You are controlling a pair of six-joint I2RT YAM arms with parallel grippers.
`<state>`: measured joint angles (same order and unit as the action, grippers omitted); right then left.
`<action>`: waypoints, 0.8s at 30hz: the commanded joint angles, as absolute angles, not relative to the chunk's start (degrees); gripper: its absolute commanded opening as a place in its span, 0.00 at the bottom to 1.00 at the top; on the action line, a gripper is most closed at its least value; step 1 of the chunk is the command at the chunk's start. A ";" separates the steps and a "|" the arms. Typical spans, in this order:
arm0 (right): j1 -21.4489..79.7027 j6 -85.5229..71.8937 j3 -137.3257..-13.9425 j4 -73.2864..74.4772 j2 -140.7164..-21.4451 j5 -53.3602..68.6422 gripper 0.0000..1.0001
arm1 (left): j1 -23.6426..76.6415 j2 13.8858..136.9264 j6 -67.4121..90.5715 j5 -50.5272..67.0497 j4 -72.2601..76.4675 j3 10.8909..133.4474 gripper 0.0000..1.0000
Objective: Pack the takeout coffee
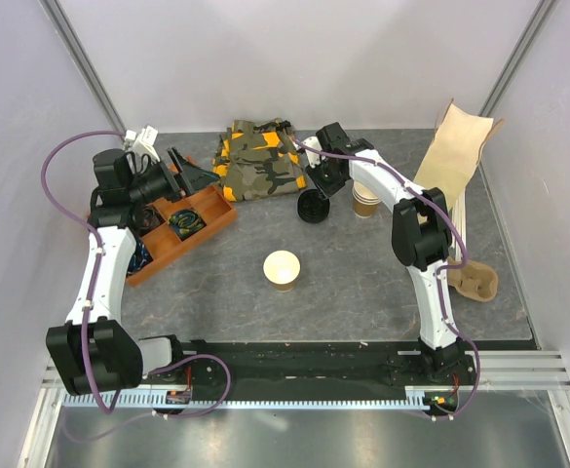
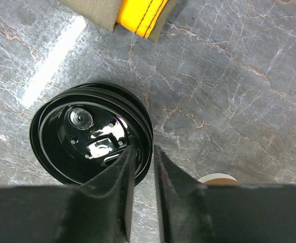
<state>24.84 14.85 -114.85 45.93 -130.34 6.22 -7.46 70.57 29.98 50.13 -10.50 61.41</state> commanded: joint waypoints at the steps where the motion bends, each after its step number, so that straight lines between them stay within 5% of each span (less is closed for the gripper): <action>1: 24.70 15.21 -117.16 44.83 -130.25 5.01 0.25 | -7.29 70.58 30.50 51.07 -8.26 61.79 0.88; 24: 24.70 14.85 -117.07 44.56 -128.23 4.48 0.28 | -7.21 70.40 31.03 51.15 -8.00 61.08 0.87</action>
<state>24.84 14.96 -114.91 45.93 -130.34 5.48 -7.46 70.57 29.98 50.13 -10.15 61.41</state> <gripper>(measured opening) 0.271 0.876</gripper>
